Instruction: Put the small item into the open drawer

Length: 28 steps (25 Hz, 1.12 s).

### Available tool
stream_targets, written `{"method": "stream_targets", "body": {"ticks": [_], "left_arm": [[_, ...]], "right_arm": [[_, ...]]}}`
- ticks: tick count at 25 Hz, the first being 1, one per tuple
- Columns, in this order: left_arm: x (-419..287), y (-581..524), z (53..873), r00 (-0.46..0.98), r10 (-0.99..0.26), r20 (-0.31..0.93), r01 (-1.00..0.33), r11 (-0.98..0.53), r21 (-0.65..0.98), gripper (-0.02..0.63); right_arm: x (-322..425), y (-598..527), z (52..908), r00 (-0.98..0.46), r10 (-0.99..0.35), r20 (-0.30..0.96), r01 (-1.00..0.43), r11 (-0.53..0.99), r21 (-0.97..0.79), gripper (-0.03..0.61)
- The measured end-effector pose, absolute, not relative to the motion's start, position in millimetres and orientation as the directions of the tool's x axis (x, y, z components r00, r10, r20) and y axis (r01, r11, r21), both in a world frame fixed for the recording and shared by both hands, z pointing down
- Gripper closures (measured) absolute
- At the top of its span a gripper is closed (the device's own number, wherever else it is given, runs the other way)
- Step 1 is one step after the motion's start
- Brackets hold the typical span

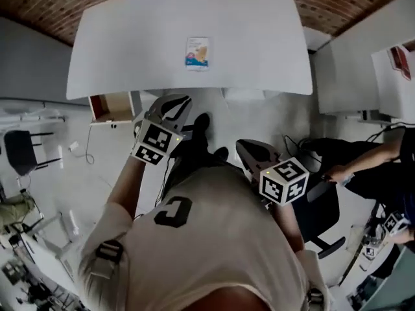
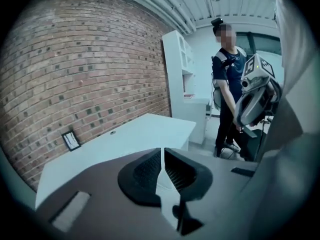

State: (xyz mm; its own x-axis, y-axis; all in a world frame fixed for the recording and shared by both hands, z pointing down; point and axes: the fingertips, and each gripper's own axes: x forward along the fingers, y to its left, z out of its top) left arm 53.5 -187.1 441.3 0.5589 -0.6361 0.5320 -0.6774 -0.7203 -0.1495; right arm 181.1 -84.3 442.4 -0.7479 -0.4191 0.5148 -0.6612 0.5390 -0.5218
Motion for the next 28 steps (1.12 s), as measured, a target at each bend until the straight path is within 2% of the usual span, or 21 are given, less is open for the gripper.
{"method": "stream_targets", "body": {"ticks": [5,8,12,17,28], "left_arm": [[-26,-229,473,0.475,-0.618,0.626,-0.71,-0.69,-0.142,0.589],[-38,-260,509,0.45,-0.564,0.693,-0.672,-0.725,-0.153,0.517],[-36,-292,562,0.404,-0.486,0.775,-0.527,-0.816,-0.237,0.517],[-25,-302,612,0.386,-0.386,0.838,-0.35,-0.902,-0.254,0.516],[-18,-310,658,0.382,-0.326,0.865,-0.269,-0.934,-0.233,0.528]], "right_arm": [[146,-122,442,-0.751,-0.415,0.514,-0.66,0.516,-0.546,0.577],[134,-147,436,-0.738,-0.423,0.526,-0.672,0.527,-0.52,0.577],[116,-172,435,-0.712,-0.44,0.547,-0.699,0.513,-0.498,0.577],[103,-193,436,-0.669,-0.475,0.572,-0.743,0.46,-0.487,0.577],[99,-204,435,-0.603,-0.533,0.594,-0.798,0.402,-0.449,0.577]]}}
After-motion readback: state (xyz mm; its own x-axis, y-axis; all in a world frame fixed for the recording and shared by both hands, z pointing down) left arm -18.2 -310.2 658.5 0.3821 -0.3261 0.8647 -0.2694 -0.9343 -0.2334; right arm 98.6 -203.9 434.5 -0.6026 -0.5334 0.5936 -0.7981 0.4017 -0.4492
